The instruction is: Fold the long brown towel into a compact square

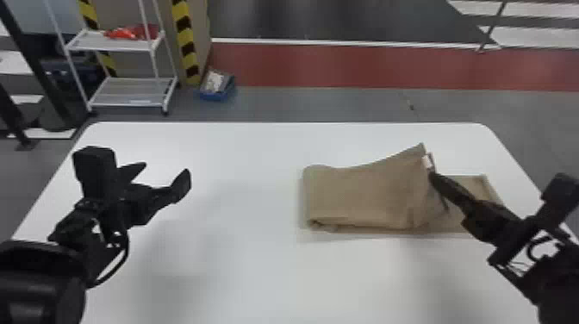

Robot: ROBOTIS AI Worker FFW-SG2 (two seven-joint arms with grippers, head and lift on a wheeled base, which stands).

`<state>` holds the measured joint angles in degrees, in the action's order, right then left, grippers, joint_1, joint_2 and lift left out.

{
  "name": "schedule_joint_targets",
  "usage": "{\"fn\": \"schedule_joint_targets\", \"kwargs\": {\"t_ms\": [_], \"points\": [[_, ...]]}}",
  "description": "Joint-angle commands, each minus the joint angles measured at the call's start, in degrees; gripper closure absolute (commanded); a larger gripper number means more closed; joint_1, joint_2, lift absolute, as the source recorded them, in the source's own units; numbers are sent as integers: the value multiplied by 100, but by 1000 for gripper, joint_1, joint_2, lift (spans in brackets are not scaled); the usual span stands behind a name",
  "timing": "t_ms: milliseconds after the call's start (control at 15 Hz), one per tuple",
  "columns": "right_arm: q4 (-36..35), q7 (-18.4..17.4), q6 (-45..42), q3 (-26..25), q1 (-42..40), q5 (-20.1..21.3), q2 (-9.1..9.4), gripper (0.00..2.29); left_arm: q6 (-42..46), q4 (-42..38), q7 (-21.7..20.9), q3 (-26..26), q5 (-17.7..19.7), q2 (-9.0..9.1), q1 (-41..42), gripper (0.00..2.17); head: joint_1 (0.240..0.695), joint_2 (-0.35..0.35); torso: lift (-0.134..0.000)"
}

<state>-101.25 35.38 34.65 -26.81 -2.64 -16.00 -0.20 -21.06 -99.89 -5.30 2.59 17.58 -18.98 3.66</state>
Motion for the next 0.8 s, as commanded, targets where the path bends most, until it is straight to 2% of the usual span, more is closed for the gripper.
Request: {"fn": "schedule_joint_targets", "kwargs": {"t_ms": [0, 133, 400, 533, 667, 733], "points": [[633, 4, -305, 9, 89, 88, -24, 1180, 0, 22, 3, 22, -26, 9, 4, 87, 695, -59, -124], [677, 13, -375, 70, 97, 79, -33, 1180, -18, -4, 3, 31, -35, 17, 21, 87, 695, -64, -124], [26, 4, -129, -237, -26, -316, -33, 1180, -35, -4, 12, 22, -96, 17, 30, 87, 695, -66, -124], [-71, 4, 29, -571, -17, -597, -156, 1180, -35, 5, 3, 4, -184, 17, 30, 87, 695, -76, -124], [-35, 4, 47, -897, 36, -685, -323, 1180, -35, 14, 3, -4, -184, 17, 30, 87, 695, -95, -124], [202, 4, 29, -941, 71, -668, -437, 1180, -35, 40, 3, -13, -184, 9, 30, 87, 695, -108, -124]]}}
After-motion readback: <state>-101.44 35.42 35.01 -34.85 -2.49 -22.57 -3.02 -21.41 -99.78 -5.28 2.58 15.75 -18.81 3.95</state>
